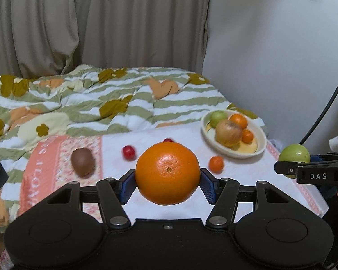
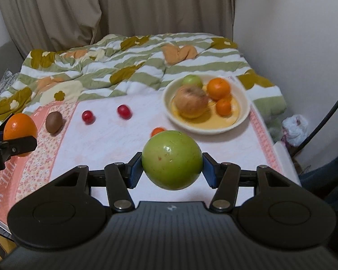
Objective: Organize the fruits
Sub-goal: 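Carry the orange and green fruit with both tools over the cream bowl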
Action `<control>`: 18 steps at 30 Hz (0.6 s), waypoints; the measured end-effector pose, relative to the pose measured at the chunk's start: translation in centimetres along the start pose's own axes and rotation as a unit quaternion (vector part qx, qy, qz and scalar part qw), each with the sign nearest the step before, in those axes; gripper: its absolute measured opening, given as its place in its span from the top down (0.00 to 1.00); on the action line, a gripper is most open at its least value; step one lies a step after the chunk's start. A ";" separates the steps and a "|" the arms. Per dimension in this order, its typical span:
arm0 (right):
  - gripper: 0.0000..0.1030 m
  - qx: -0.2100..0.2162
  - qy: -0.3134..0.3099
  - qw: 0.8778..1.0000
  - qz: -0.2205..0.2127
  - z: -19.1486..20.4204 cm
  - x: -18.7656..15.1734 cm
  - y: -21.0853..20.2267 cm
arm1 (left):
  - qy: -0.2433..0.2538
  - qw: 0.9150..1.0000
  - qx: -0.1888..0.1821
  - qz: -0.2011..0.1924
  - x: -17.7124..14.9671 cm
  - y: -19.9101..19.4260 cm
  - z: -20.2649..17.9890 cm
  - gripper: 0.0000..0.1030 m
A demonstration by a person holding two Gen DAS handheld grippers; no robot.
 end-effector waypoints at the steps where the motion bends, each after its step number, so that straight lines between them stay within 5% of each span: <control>1: 0.32 0.002 -0.005 1.000 -0.001 -0.9 0.3 0.0 | -0.002 1.000 0.002 -0.002 0.2 0.2 -0.9 0.38; 18: 0.32 0.062 -0.059 0.996 -0.002 -14.3 6.1 5.8 | -0.036 0.999 0.025 0.003 2.8 9.4 -14.0 0.38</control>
Point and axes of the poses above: each gripper's, at about its wrist camera, not at the fingertips, and y roughly the way its jaws point, z to its left, x to its top, the point moved 5 cm from there along y, roughly the way its jaws point, and after that the axes turned 4 degrees about -z, right-handed, at the moved point
